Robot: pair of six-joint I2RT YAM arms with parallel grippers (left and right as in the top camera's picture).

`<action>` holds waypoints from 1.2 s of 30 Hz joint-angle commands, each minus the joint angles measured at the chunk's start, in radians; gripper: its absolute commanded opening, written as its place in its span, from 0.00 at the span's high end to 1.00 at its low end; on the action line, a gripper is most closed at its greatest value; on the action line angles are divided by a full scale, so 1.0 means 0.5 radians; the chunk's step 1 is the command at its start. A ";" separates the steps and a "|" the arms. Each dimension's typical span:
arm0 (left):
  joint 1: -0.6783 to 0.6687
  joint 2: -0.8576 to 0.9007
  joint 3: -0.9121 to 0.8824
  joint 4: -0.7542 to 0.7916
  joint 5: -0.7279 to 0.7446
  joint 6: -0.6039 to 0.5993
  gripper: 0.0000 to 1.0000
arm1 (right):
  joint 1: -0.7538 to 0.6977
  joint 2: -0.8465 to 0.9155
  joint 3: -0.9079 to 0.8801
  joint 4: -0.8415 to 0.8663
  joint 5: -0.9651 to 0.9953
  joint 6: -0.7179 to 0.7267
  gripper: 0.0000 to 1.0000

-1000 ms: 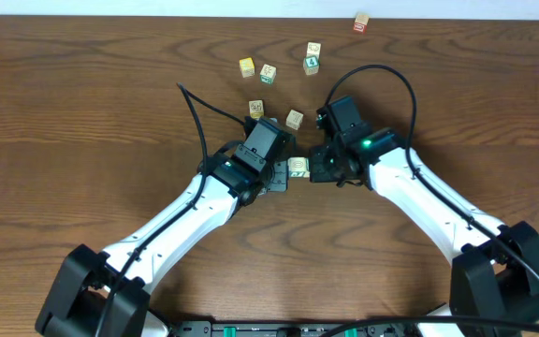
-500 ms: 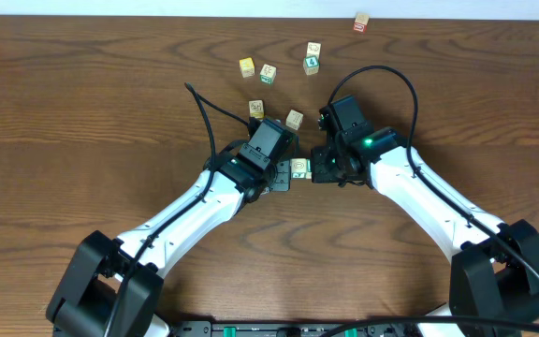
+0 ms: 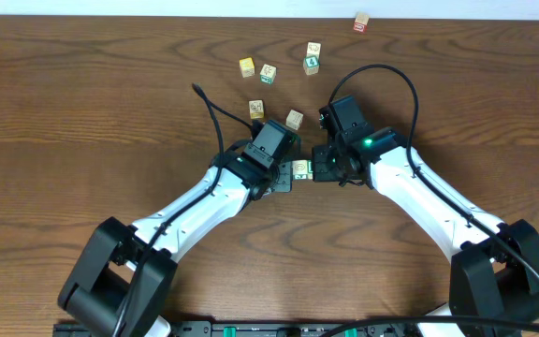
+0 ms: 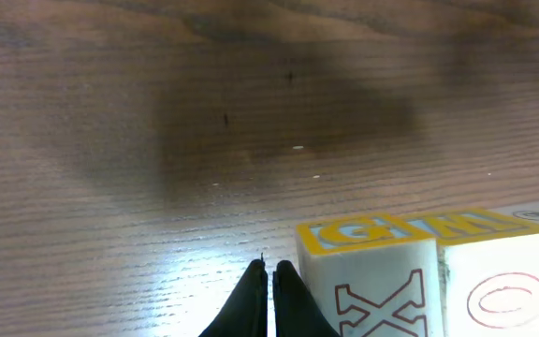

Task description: Lift 3 blocks

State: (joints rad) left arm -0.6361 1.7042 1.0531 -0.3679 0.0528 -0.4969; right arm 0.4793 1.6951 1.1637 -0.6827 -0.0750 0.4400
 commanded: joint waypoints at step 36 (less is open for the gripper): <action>-0.116 0.360 0.026 0.249 0.320 0.007 0.93 | 0.073 0.378 0.036 0.211 -0.172 -0.037 0.99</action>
State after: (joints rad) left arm -0.6418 1.8702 1.0531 -0.2764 0.0792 -0.4992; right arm 0.4793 1.8740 1.1637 -0.6125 -0.0101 0.4278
